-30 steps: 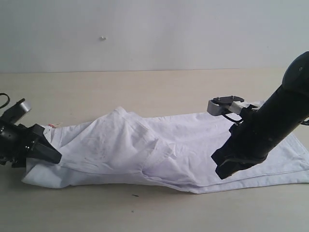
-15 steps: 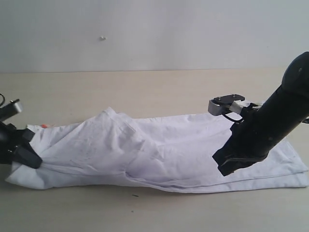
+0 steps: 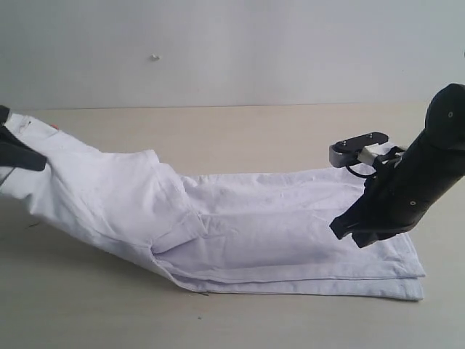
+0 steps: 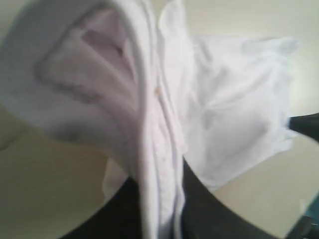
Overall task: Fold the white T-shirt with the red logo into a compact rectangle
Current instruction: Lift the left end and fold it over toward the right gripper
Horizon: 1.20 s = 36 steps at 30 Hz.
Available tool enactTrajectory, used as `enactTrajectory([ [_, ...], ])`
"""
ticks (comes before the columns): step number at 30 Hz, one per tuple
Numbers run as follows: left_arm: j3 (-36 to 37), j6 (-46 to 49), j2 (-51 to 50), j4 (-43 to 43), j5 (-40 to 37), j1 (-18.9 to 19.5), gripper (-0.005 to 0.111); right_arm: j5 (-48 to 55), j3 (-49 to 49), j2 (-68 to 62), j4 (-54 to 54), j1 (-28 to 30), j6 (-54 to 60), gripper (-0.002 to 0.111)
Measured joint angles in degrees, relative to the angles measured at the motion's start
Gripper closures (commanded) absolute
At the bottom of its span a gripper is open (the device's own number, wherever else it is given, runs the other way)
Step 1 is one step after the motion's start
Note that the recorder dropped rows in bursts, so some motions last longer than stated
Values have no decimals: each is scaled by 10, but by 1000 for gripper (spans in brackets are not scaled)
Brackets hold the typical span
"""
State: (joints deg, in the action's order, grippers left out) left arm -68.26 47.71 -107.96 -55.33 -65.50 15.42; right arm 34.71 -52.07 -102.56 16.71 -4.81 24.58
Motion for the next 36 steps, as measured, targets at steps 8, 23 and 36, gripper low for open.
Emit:
enactTrajectory([
  [8, -1, 11, 6, -138, -37, -43, 107, -7, 0, 0, -1, 0, -4, 108],
  [23, -1, 31, 6, -267, 19, -273, 107, -42, 0, 0, -41, 0, -81, 108],
  [36, -1, 78, -37, -332, 173, -424, 107, -88, 0, 82, -184, 0, -234, 108],
])
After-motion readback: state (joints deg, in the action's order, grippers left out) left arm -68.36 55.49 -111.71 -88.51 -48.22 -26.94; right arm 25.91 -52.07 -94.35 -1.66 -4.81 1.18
